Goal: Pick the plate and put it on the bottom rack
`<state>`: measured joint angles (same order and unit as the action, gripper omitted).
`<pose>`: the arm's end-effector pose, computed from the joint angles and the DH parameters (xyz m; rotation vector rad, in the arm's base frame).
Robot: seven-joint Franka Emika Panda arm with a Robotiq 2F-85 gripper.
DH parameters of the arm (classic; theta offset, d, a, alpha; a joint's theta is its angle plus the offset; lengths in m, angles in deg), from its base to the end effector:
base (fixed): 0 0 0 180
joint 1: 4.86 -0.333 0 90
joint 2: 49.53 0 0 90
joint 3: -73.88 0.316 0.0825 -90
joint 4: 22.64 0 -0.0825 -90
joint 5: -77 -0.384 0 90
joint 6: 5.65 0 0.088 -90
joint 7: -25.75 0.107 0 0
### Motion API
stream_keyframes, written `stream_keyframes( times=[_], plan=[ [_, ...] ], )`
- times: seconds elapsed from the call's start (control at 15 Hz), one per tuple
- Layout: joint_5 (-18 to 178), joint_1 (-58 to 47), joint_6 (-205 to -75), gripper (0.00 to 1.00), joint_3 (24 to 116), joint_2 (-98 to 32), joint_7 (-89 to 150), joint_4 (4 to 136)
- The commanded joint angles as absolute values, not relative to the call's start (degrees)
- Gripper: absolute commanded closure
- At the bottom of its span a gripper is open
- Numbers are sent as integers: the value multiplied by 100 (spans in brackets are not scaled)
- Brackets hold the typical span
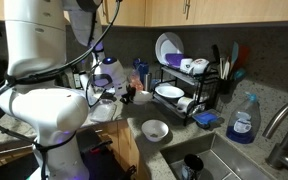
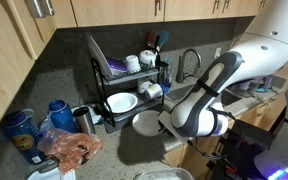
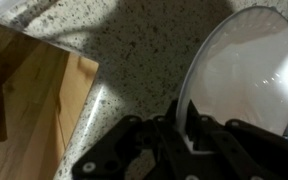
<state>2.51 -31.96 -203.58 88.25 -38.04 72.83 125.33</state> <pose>0.3808 0.1902 0.2336 -2.0084 1.8161 -0.4344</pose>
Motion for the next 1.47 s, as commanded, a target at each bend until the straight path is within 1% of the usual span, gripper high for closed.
stream_keyframes(
  times=[0.0,0.13,0.2,0.47,1.0,1.07,1.4],
  plan=[
    [-23,-3307,-20172,98,8792,-4469,6782,12742],
    [-132,-3298,-20059,98,8790,-4697,6546,12780],
    [-28,-3005,-20021,98,9048,-4790,6548,12834],
    [-52,-2818,-19865,98,9108,-5050,6439,12751],
    [28,-2531,-19772,98,9056,-5082,6434,12366],
    [-50,-2560,-19941,91,9106,-4891,6502,12412],
    [-49,-2527,-19937,91,9098,-4891,6428,12358]
  ],
)
